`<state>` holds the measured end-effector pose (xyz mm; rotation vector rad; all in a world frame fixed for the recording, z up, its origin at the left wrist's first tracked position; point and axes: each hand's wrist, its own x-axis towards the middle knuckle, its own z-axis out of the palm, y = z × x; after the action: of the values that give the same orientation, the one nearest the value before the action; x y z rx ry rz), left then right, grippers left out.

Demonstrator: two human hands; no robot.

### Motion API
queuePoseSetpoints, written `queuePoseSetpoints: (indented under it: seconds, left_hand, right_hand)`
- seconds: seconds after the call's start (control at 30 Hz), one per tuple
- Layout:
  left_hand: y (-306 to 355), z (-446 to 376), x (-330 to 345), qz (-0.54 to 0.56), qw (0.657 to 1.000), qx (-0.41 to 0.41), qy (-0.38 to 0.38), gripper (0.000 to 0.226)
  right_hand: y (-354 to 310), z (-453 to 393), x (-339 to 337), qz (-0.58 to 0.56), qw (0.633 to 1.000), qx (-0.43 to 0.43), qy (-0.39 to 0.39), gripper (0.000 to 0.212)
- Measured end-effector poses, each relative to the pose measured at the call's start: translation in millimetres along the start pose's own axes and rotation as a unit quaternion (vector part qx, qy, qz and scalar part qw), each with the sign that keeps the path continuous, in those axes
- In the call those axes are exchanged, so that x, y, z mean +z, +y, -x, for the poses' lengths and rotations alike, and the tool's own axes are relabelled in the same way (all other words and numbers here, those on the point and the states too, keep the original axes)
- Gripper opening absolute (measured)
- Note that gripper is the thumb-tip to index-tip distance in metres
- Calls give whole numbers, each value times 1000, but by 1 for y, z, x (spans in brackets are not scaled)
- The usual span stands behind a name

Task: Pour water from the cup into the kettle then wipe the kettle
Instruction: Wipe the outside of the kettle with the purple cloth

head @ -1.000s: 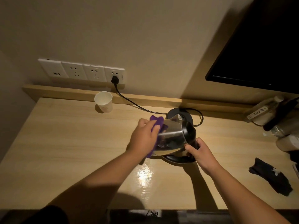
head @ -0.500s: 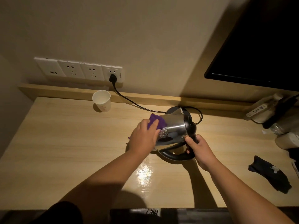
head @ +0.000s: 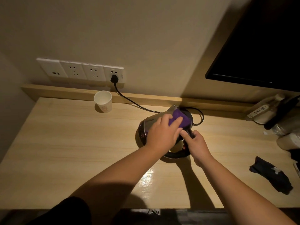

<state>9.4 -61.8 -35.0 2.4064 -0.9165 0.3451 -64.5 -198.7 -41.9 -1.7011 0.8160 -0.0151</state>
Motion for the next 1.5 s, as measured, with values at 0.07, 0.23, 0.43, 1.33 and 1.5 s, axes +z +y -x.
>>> queuePoseSetpoints:
  seconds: [0.07,0.23,0.43,1.33,1.5]
  left_hand:
    - [1,0,5,-31,999,39,-6,50]
    - [-30,15,10,-79,997,4,0,44]
    - [-64,31,8,-41,986,-152,-46,42]
    - [-79,41,-2,-117,990,-54,-64,47]
    - [-63,25,-11,-72,991,-94,-68,40]
  right_hand:
    - [-1,0,1,-3,1000,4,5,36]
    - [4,-4,-5,-29,998,56,5,46]
    - [7,-4,-3,-60,996,72,7,47]
    - [-19,-12,1,-100,987,114,51,55]
    - [-22,-11,3,-121,981,135,63,54]
